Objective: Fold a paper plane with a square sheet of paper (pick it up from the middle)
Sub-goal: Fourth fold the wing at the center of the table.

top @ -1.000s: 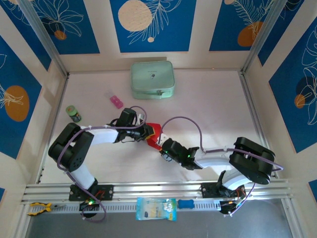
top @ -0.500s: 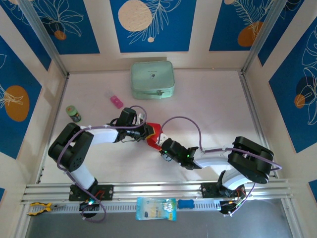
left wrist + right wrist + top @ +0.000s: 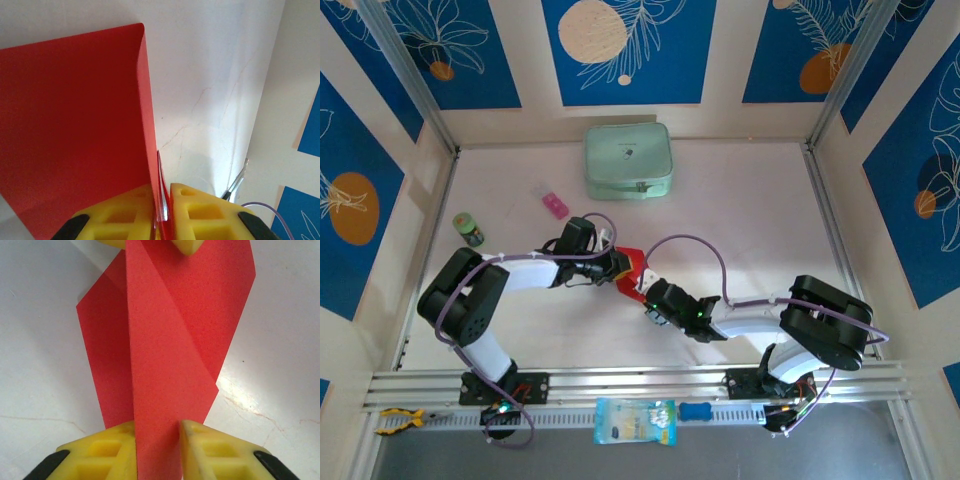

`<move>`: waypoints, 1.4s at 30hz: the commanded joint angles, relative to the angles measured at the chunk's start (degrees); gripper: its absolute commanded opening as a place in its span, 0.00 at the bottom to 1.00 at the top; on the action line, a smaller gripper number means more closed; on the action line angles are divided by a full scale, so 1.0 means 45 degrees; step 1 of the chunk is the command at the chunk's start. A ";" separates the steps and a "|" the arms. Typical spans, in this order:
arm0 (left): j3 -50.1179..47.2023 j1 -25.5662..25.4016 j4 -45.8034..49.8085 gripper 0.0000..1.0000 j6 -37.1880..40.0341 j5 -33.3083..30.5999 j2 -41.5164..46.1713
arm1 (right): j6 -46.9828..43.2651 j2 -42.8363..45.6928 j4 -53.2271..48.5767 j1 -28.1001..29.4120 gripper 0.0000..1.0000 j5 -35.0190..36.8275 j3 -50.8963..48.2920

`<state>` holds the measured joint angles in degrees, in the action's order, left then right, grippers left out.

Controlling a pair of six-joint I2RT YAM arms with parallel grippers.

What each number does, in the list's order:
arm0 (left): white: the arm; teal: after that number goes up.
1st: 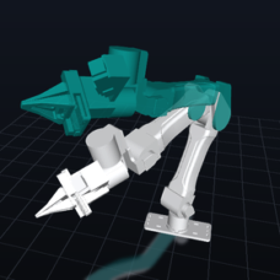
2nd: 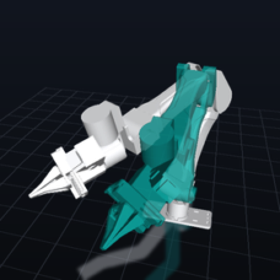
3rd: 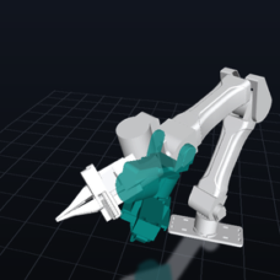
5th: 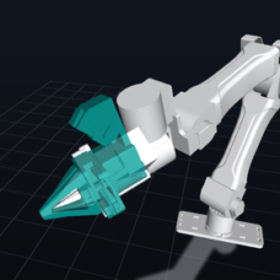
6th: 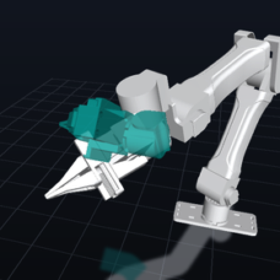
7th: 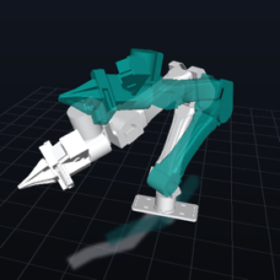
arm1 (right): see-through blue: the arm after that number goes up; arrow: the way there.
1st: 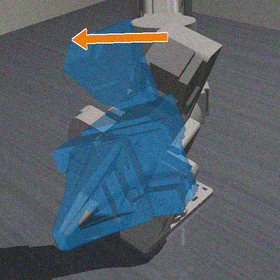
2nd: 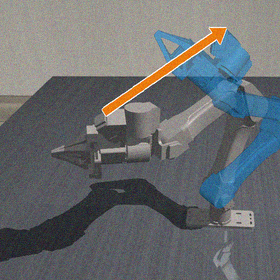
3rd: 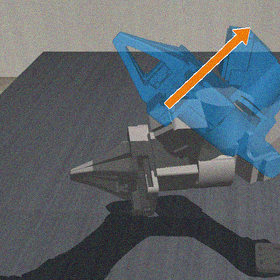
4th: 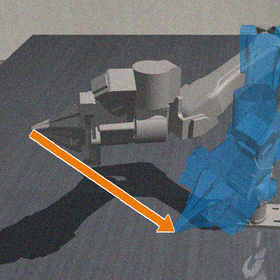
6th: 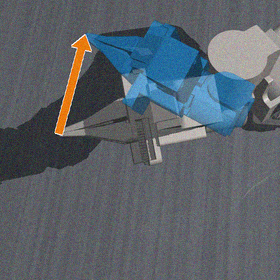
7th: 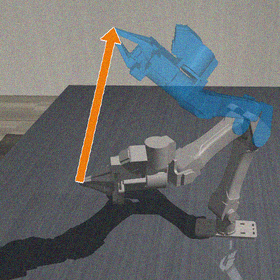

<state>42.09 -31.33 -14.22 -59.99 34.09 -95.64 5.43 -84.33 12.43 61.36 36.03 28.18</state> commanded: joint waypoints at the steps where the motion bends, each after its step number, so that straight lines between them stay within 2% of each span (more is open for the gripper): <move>1: 0.0359 0.0181 -0.0161 0.15 -0.0087 0.0213 0.0295 | 0.0059 -0.0005 0.0154 -0.0067 0.25 0.0138 0.0235; 17: 0.0411 0.0176 0.0200 0.15 0.0068 0.0012 0.0354 | 0.0333 -0.0087 0.0103 -0.0190 0.18 -0.0413 0.0299; 42: 0.0510 0.0173 0.0425 0.12 0.0151 -0.0047 0.0281 | 0.0541 0.0345 0.0361 -0.0358 0.20 -0.0736 0.0099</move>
<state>42.83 -31.27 -13.67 -59.94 34.06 -95.64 6.92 -84.12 12.51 59.96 33.61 28.18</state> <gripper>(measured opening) 0.126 0.199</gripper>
